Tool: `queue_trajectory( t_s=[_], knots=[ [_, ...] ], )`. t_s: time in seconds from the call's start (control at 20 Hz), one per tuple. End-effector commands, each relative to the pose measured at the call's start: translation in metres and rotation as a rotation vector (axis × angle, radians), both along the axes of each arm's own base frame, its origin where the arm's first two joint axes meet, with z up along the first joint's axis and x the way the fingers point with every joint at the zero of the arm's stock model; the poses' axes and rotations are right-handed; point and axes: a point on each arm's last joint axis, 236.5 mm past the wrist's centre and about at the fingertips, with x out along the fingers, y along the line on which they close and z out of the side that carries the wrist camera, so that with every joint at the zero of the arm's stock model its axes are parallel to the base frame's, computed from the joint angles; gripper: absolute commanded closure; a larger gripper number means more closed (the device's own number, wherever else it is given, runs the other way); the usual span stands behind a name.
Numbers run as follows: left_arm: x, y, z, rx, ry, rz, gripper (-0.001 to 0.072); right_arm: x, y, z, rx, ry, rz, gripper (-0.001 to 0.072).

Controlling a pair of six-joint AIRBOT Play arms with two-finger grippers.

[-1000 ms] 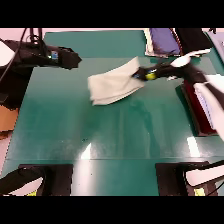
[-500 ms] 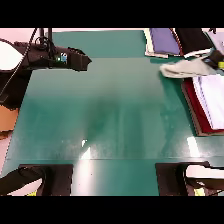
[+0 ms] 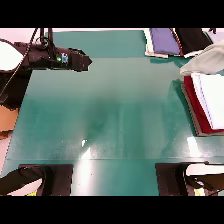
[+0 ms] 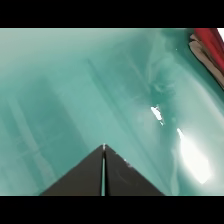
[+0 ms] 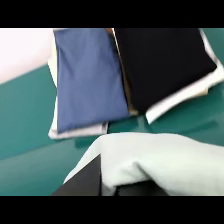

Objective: Fold the shirts.

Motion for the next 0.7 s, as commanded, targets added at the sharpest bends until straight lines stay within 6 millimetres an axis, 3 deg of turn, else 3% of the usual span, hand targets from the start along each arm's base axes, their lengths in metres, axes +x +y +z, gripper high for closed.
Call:
queue_trajectory(
  t_s=[0.0,0.15,0.4,0.65],
  knots=[
    [-0.001,0.000,-0.002,0.004,0.009,-0.003,0.0680,-0.008,-0.002,0.054,-0.095,-0.085,0.010,0.0695],
    [-0.003,0.000,-0.005,0.011,0.020,-0.008,0.0680,-0.023,-0.002,0.058,-0.150,-0.044,0.048,0.0695],
    [-0.008,0.001,-0.010,0.029,0.041,-0.019,0.0680,-0.069,-0.024,0.008,-0.216,0.156,0.018,0.0695],
    [-0.008,0.001,-0.010,0.029,0.040,-0.019,0.0680,-0.133,-0.018,-0.043,-0.174,0.323,0.012,0.0695]
  ],
)
